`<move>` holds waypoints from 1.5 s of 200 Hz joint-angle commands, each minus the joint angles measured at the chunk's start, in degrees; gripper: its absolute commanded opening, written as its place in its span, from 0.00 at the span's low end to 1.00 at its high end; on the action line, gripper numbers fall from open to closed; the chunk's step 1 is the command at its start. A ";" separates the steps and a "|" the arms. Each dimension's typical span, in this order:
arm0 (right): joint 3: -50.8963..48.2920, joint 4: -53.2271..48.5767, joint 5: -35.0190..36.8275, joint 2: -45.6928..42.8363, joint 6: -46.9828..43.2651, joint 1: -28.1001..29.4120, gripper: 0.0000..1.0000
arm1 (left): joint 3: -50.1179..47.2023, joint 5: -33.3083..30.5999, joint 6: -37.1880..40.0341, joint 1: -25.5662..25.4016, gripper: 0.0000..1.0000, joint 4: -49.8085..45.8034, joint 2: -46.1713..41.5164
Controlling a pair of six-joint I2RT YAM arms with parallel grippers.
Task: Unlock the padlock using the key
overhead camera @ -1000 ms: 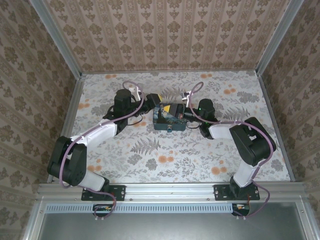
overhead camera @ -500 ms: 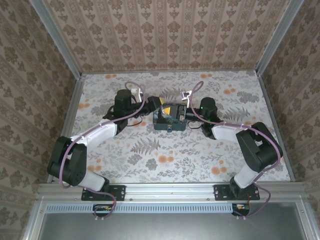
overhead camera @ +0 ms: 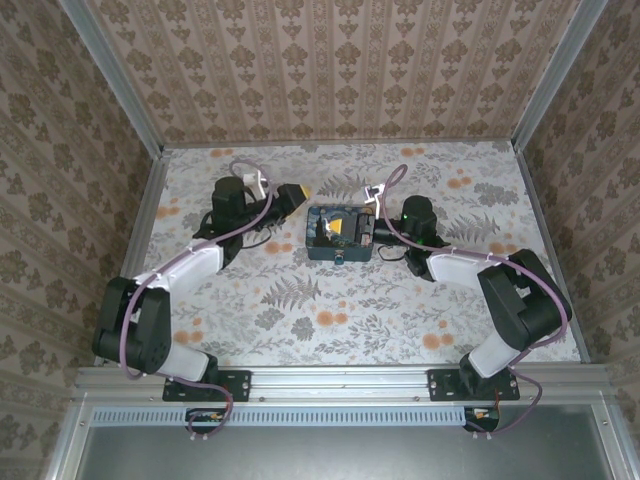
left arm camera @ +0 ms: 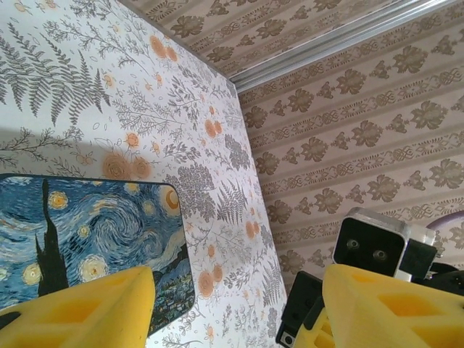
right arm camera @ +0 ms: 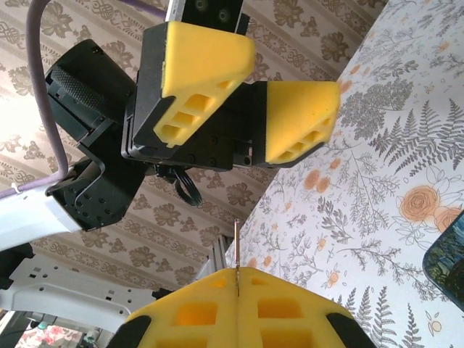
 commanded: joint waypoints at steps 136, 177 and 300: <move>3.13 7.08 -3.53 4.19 8.52 -0.09 0.00 | 3.33 7.52 1.93 -4.20 0.57 2.20 2.65; 3.31 6.83 -3.47 4.06 8.55 -0.07 0.00 | 3.96 7.48 1.35 -7.00 0.51 3.63 4.66; 3.13 5.24 -2.12 4.80 7.33 -0.21 0.00 | 3.17 7.40 1.29 -7.38 0.26 4.20 4.37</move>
